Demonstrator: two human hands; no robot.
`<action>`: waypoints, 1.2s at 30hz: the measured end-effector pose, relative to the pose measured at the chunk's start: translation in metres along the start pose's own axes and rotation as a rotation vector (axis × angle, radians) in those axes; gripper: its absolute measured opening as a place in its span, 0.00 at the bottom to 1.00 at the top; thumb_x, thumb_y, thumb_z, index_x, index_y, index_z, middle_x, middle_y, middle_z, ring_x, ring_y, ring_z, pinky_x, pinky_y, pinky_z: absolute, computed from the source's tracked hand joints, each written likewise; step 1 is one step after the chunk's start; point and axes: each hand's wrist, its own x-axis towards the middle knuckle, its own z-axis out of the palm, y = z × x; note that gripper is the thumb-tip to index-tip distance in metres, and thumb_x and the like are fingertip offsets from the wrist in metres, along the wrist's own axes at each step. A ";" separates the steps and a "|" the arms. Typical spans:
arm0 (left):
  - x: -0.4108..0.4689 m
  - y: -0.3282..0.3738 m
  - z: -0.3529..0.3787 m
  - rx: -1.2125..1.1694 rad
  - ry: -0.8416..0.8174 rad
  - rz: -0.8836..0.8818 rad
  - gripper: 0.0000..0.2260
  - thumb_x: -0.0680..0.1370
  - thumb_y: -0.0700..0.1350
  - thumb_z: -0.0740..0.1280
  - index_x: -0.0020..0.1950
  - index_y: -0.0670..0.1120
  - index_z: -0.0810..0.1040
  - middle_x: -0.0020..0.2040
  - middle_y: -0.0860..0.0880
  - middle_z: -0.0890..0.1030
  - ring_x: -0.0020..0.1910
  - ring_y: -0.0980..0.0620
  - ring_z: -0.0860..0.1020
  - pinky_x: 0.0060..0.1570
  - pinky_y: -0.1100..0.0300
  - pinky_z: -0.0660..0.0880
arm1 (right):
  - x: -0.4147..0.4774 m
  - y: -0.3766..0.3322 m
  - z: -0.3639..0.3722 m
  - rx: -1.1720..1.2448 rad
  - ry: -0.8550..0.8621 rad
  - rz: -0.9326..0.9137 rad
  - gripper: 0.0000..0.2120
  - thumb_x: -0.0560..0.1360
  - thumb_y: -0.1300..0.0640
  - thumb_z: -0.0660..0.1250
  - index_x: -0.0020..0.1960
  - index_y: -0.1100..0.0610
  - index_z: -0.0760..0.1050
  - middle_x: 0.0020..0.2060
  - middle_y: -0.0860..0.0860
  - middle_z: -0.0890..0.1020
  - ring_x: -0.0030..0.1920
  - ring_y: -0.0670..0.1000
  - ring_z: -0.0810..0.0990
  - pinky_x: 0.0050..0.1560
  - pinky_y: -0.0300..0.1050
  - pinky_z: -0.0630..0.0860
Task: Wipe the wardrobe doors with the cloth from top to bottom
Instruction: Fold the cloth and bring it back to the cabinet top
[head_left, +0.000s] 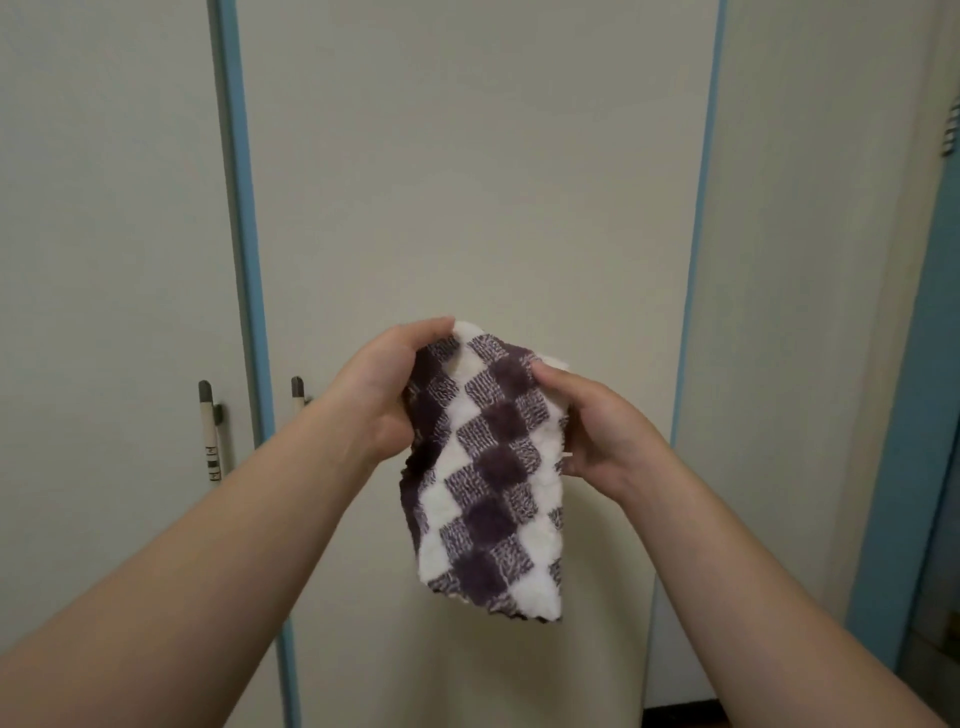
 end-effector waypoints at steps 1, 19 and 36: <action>0.001 0.001 -0.004 0.073 -0.019 -0.008 0.03 0.75 0.40 0.65 0.41 0.44 0.75 0.35 0.48 0.79 0.30 0.51 0.78 0.36 0.59 0.74 | -0.001 -0.001 -0.001 -0.014 0.008 -0.001 0.10 0.67 0.51 0.71 0.43 0.56 0.79 0.35 0.51 0.81 0.36 0.51 0.79 0.42 0.46 0.76; 0.011 0.007 -0.034 0.465 0.155 -0.077 0.06 0.69 0.46 0.73 0.38 0.48 0.76 0.38 0.52 0.75 0.37 0.54 0.72 0.47 0.55 0.65 | 0.000 -0.007 -0.001 -0.145 0.334 -0.391 0.06 0.70 0.62 0.72 0.42 0.65 0.79 0.32 0.52 0.79 0.27 0.42 0.76 0.29 0.30 0.72; -0.007 -0.003 -0.070 0.108 0.123 0.412 0.09 0.73 0.37 0.69 0.36 0.46 0.72 0.35 0.49 0.78 0.34 0.53 0.75 0.38 0.60 0.70 | -0.003 -0.002 0.048 0.070 0.286 -0.480 0.11 0.70 0.58 0.72 0.33 0.56 0.72 0.30 0.50 0.77 0.30 0.46 0.74 0.32 0.38 0.71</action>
